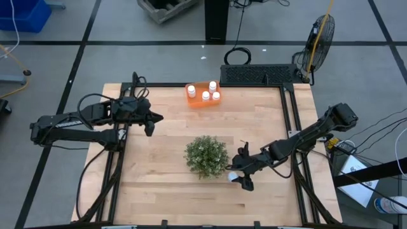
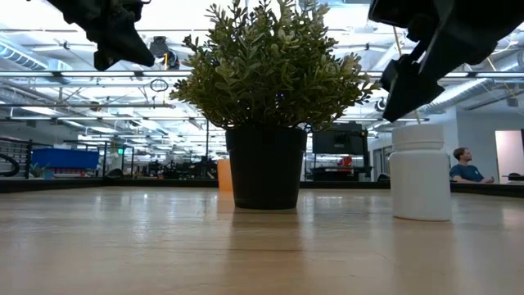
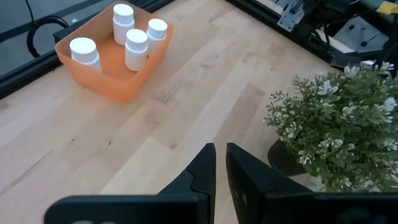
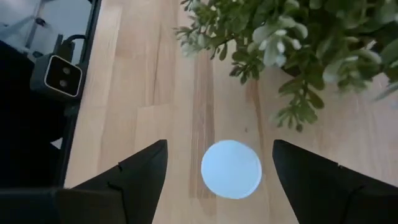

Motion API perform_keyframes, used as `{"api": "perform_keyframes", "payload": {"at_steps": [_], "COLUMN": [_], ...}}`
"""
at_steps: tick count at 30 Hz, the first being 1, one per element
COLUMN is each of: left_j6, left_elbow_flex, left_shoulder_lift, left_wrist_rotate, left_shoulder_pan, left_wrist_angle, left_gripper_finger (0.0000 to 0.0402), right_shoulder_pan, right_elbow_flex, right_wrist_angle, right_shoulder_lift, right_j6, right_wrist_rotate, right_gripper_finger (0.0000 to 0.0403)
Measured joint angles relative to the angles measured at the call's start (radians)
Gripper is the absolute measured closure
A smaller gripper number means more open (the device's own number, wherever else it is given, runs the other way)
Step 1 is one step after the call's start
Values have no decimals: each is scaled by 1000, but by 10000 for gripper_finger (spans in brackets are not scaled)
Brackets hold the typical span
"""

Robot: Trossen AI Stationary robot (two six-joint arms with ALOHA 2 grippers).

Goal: Pick and place pill bottles into a basket
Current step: Put the white pill bottle into the orange bin

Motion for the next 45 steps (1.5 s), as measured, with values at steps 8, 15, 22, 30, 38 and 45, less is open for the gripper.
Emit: {"api": "perform_keyframes", "payload": {"at_steps": [8, 15, 22, 30, 38, 45], "left_j6": [-11, -13, -6, -8, -6, -6], "left_elbow_flex": [0, 0, 0, 0, 0, 0], "left_shoulder_lift": [0, 0, 0, 0, 0, 0], "left_wrist_rotate": [0, 0, 0, -1, -1, -1], "left_shoulder_pan": [0, 1, 1, 1, 1, 1], "left_wrist_angle": [9, 14, 21, 35, 34, 41], "left_gripper_finger": [360, 360, 360, 360, 360, 360], "right_shoulder_pan": [12, 11, 10, 10, 10, 10], "right_elbow_flex": [0, -1, 0, -1, -1, 0], "right_wrist_angle": [27, 8, 6, 27, 28, 30], "right_shoulder_lift": [59, 77, 83, 123, 123, 121], "right_j6": [-36, -22, -21, -19, -18, 46], "right_wrist_rotate": [-1, -1, 3, 2, 1, 6], "right_gripper_finger": [122, 122, 123, 156, 220, 256]}}
